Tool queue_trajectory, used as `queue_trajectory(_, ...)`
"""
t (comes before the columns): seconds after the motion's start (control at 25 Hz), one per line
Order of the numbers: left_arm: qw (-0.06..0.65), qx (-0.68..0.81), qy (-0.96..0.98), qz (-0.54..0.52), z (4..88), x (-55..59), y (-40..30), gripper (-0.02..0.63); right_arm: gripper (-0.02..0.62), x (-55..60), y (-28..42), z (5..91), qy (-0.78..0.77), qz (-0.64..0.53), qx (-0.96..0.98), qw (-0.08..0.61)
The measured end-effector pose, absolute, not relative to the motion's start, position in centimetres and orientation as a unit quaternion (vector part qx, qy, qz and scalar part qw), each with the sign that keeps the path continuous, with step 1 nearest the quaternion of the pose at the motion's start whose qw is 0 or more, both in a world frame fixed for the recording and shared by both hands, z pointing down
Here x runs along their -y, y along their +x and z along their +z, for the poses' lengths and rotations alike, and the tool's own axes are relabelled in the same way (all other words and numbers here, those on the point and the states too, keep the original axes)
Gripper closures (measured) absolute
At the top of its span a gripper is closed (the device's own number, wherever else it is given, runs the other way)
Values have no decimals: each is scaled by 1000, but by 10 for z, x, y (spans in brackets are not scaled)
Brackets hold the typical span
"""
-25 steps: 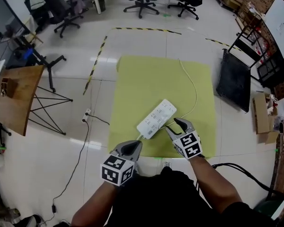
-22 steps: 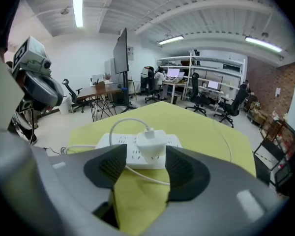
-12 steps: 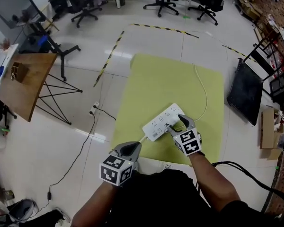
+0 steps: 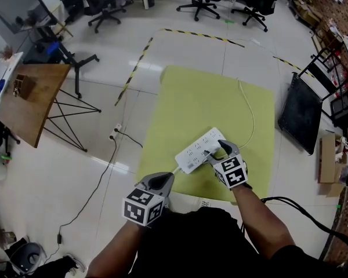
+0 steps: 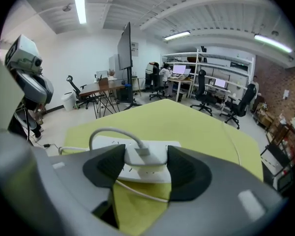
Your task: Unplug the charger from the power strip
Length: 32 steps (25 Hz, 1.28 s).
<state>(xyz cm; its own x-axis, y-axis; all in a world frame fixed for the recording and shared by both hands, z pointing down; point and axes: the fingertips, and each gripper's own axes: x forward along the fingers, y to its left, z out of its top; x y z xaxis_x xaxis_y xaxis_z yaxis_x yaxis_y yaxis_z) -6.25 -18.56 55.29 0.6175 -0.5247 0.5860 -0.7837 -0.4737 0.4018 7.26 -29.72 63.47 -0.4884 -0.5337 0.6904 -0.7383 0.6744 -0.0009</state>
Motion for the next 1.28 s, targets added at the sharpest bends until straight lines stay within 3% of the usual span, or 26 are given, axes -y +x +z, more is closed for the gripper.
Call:
queue_trajectory(0.4,329,383,841,195,550,184,-60,600,330,299,84,622,382,247,850,266)
queue_trajectory(1.28,319,355,856,198,548,175,-27,600,330,248,159,618,418,240,824,298)
